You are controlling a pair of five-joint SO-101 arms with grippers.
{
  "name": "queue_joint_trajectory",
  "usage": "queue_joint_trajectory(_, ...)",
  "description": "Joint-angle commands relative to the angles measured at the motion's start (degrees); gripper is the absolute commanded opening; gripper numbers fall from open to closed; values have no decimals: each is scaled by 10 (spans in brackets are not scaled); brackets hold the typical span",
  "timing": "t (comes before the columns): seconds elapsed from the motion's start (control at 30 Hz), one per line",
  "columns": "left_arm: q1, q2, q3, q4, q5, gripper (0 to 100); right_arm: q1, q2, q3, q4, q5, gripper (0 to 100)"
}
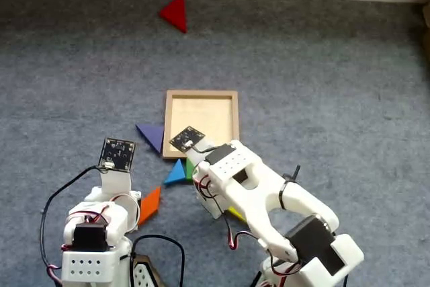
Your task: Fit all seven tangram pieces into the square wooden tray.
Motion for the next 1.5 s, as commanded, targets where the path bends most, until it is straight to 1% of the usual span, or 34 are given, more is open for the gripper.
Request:
queue_joint_trajectory(0.0,-6,-23,11,4,-3,7,12,-9,-2,-24,8,289)
queue_joint_trajectory(0.17,-6,-23,11,4,-3,7,12,-21,-7,-23,8,192)
queue_joint_trajectory(0.37,-6,-23,11,4,-3,7,14,-101,-1,-11,4,190)
queue_joint_trajectory(0.47,-6,-23,11,4,-3,7,29,-138,-6,10,3,190)
queue_joint_trajectory(0.57,-6,-23,11,4,-3,7,48,-163,-7,9,3,190)
queue_joint_trajectory(0.7,-6,-23,11,4,-3,7,62,-176,-16,8,-50,190)
queue_joint_trajectory(0.87,-6,-23,11,4,-3,7,61,-177,-42,22,-62,193)
queue_joint_trajectory(0.93,-6,-23,11,4,-3,7,61,-173,-41,50,-62,214)
queue_joint_trajectory(1.07,-6,-23,11,4,-3,7,55,-172,-41,82,-116,377)
queue_joint_trajectory(1.13,-6,-23,11,4,-3,7,36,-170,-32,82,-117,428)
queue_joint_trajectory(1.3,-6,-23,11,4,-3,7,-14,-120,-5,24,-118,409)
queue_joint_trajectory(1.47,-6,-23,11,4,-3,7,-14,-24,-15,-3,-117,403)
